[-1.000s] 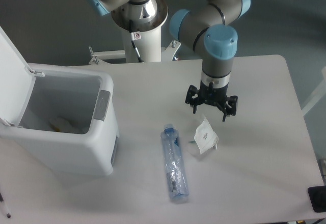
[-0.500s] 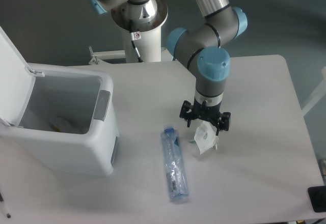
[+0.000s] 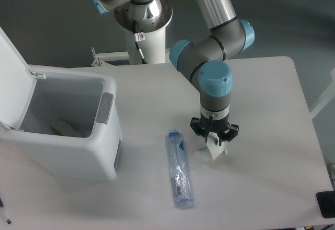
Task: Place the trash in the trash can
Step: 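Grasp the white tissue and lift it toward the trash bin, then carry the tissue over the bin opening and open the gripper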
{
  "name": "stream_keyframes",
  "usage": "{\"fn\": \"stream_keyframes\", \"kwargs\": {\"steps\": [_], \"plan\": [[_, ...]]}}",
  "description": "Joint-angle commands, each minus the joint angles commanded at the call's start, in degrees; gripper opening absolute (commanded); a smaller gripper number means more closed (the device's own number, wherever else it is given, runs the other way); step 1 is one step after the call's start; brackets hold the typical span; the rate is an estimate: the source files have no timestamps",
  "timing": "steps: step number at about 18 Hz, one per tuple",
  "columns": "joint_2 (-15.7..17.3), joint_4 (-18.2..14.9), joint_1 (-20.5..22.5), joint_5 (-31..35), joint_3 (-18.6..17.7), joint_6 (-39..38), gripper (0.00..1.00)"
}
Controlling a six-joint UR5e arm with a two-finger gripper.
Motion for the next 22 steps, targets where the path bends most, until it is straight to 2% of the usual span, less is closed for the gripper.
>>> {"fn": "stream_keyframes", "kwargs": {"steps": [3, 6, 10, 14, 18, 22], "plan": [[1.1, -0.2, 0.0, -2.3, 2.0, -2.2, 0.0], [4.5, -0.6, 0.2, -7.3, 3.5, -6.9, 0.0], [10.7, -0.6, -0.1, -12.3, 4.7, -11.7, 0.0], [19.0, -0.8, -0.7, -24.1, 4.9, -18.5, 0.0], [23.9, -0.8, -4.8, -29.4, 5.0, -24.3, 0.0], [24.7, -0.8, -12.5, -29.3, 4.2, -27.2, 0.0]]}}
